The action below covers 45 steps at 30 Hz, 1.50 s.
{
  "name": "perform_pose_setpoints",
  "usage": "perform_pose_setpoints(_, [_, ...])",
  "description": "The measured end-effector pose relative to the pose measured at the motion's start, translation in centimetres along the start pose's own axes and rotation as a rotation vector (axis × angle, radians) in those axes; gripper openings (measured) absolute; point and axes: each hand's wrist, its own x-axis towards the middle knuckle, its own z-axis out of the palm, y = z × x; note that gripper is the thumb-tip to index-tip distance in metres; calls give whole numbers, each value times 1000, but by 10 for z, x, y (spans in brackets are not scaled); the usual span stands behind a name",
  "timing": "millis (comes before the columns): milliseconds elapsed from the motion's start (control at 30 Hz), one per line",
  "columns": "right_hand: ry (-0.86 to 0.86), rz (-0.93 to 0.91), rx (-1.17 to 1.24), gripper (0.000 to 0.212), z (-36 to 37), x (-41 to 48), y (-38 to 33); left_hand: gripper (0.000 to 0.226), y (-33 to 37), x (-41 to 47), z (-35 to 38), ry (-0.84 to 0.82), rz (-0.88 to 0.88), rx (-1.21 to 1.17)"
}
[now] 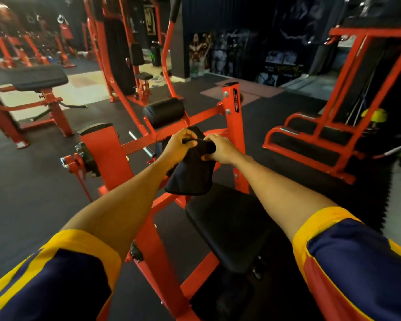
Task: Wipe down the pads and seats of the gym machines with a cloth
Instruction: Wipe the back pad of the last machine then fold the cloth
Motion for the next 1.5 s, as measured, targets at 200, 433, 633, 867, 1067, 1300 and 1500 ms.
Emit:
perform_pose_setpoints(200, [15, 11, -32, 26, -65, -49, -9, 33, 62, -10, 8, -44, 9, 43])
perform_pose_setpoints(433, [48, 98, -65, 24, -145, -114, 1, 38, 116, -32, 16, -201, 56, 328])
perform_pose_setpoints(633, [77, 137, -68, 24, -176, -164, -8, 24, 176, -50, 44, -198, 204, 223])
perform_pose_setpoints(867, [182, 227, -233, 26, -207, -210, -18, 46, 223, -51, 56, -296, 419, 254])
perform_pose_setpoints(1067, [252, 321, -253, 37, -222, -237, -44, 49, 252, -51, 42, -361, 510, 168])
perform_pose_setpoints(1300, [368, 429, -282, 31, -227, -288, -76, 45, 271, -67, 30, -362, 550, 100])
perform_pose_setpoints(1500, [404, 527, -391, 28, -229, -329, -101, 41, 280, -85, 31, -347, 529, 65])
